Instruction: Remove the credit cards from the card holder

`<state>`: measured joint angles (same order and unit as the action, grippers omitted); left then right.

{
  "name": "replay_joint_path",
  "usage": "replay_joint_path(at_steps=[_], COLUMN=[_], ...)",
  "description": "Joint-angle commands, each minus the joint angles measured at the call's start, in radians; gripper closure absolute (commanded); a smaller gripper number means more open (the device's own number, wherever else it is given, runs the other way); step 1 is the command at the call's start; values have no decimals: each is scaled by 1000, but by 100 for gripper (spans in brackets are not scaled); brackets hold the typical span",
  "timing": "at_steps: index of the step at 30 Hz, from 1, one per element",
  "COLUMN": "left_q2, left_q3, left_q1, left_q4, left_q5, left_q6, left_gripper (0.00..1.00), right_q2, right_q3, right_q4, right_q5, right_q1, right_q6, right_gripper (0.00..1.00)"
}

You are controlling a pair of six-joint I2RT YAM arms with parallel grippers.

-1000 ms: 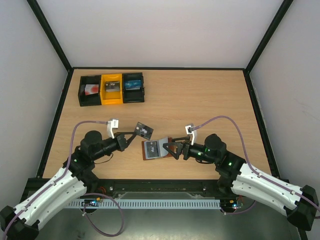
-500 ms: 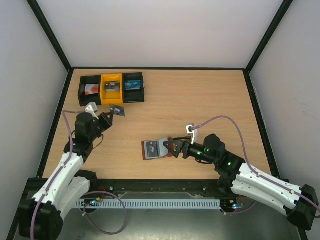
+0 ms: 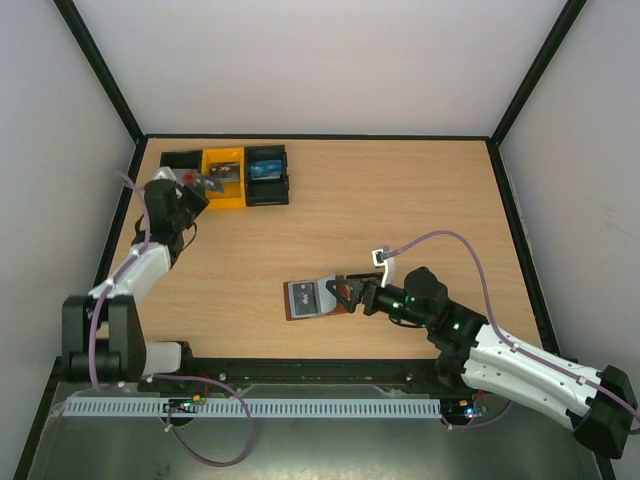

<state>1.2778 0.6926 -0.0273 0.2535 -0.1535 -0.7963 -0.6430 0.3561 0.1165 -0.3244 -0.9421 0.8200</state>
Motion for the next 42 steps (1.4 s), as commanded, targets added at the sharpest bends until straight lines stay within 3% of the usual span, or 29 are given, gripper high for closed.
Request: replay_joint_path(at_steps=[1,5,18,31,42], left_q2=[126,251,552,727,784], left_q3=[107,194,482,614,689], left_q1=[-20,-25,-25,-23,-8], left_q4=[112,148,24,-57,-101], left_q5=[-25,-59,-70,-111,-93], left_q6=[22,42,114,129,161], left_gripper=[97,97,97,97,97], right_q2=[-12,-16,-47,-59,-11], right_q3=[37,43,61,62,48], right_q4=[17,6,0,1,-28], right_q5=[11,17,33,35,58], right_q1=[0,0,0,0,1], right_q6=[-4,-7,0,25,25], right_gripper=[2,2,2,2,2])
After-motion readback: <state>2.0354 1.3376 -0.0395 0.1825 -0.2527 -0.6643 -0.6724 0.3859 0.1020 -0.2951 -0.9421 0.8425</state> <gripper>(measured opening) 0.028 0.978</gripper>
